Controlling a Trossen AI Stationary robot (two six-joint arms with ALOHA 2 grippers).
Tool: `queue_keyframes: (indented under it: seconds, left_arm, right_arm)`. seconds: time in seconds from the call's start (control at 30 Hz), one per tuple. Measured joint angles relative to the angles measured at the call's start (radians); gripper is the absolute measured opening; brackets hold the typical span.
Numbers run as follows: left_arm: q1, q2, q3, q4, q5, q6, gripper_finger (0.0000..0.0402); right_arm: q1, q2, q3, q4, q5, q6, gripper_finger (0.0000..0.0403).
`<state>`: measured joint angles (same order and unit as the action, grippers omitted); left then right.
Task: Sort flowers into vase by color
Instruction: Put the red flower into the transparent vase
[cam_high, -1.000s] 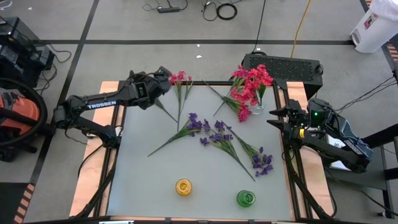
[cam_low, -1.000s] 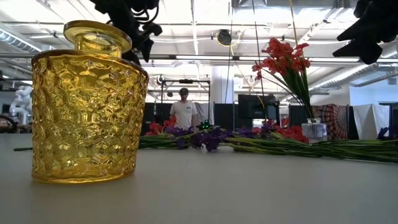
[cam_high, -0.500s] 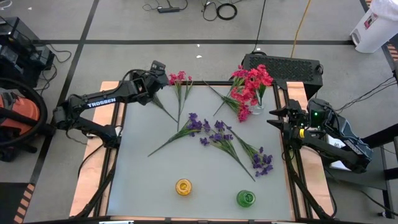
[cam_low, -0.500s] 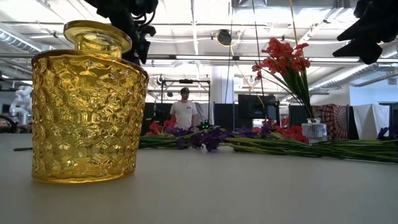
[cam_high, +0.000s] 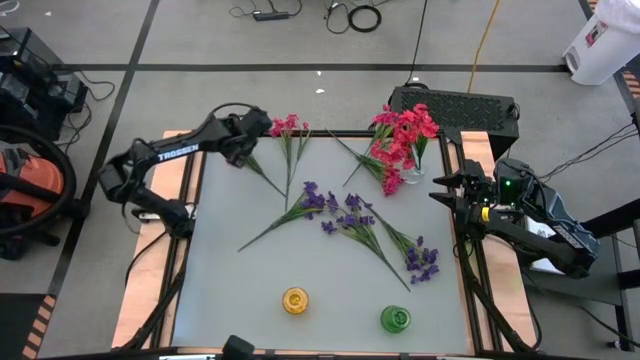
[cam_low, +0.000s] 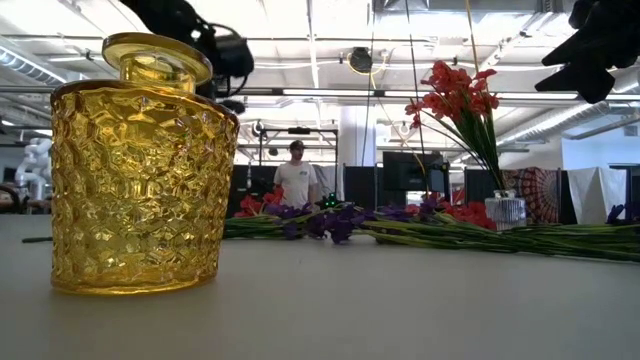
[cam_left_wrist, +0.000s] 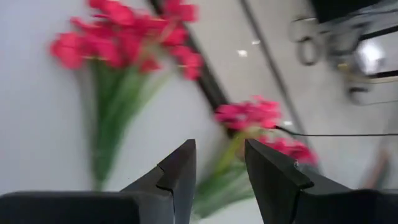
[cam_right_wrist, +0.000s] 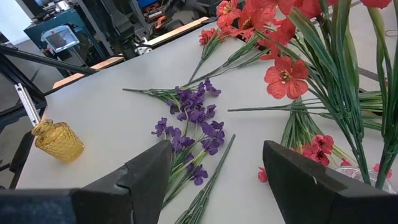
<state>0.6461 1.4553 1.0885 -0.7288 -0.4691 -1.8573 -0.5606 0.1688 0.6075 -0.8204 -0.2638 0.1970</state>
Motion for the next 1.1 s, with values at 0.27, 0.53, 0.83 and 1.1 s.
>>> queue_keyframes:
  seconds: [0.27,0.53,0.83,1.1]
  left_arm:
    - [0.011,0.019,0.000,-0.288,0.128,-0.139,0.0144]
    - [0.010,0.052,0.000,-0.376,0.269,-0.206,0.0144]
    - [0.016,0.208,0.000,-0.235,0.339,-0.171,0.0144]
    - [0.016,0.279,0.000,-0.102,0.324,-0.171,0.0144]
  right_arm:
    - [0.000,0.000,0.000,0.000,0.000,0.000,0.0247]
    - [0.000,0.000,0.000,0.000,0.000,0.000,0.0247]
    - [0.000,0.000,0.000,0.000,0.000,0.000,0.0247]
    - [0.000,0.000,0.000,0.000,0.000,0.000,0.0247]
